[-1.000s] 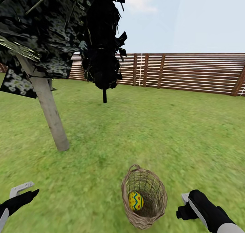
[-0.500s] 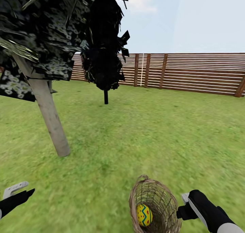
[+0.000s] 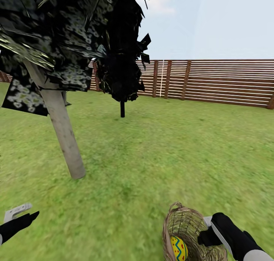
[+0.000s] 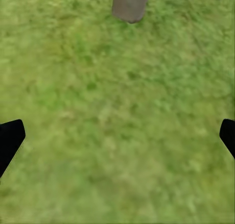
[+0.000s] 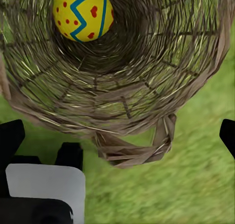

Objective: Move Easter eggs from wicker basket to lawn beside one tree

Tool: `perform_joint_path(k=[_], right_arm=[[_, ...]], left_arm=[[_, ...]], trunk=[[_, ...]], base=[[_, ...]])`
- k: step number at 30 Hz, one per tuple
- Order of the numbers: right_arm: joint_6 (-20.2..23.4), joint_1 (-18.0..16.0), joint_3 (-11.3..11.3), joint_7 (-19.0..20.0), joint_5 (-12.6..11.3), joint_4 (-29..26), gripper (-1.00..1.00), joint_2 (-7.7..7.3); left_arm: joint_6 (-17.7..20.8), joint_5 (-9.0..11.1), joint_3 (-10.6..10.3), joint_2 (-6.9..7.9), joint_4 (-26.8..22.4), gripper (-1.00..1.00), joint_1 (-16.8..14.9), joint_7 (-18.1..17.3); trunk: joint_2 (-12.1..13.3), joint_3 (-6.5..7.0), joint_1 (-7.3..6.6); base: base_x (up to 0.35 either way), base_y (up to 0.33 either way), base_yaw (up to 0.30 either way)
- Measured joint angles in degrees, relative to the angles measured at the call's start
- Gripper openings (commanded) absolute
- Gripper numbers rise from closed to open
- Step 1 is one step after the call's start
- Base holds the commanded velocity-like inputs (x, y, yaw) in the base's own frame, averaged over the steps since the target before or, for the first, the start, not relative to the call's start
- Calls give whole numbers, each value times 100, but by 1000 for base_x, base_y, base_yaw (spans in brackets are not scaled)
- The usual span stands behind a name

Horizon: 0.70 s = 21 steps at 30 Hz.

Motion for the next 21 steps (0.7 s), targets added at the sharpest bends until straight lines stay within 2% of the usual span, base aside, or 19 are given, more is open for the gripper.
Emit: perform_joint_path(k=[7, 13, 18, 21], right_arm=[[4, 0, -25, 0, -1, 4, 100, -24], [-3, 0, -94, -94, -8, 37, 100, -151], [-4, 0, -112, -118, -12, 30, 100, -170], [-3, 0, -113, -119, -13, 33, 100, -175]], left_arm=[[2, -1, -1, 2, 5, 100, 0, -3], [4, -22, -20, -29, 20, 100, 0, 4], [-1, -5, -13, -23, 21, 100, 0, -2], [-4, 2, -11, -20, 21, 100, 0, -9]], trunk=[[0, 0, 1], [0, 0, 2], [0, 0, 2], [0, 0, 0]], base=[[213, 204, 0], [31, 22, 0], [17, 2, 0], [235, 34, 0]])
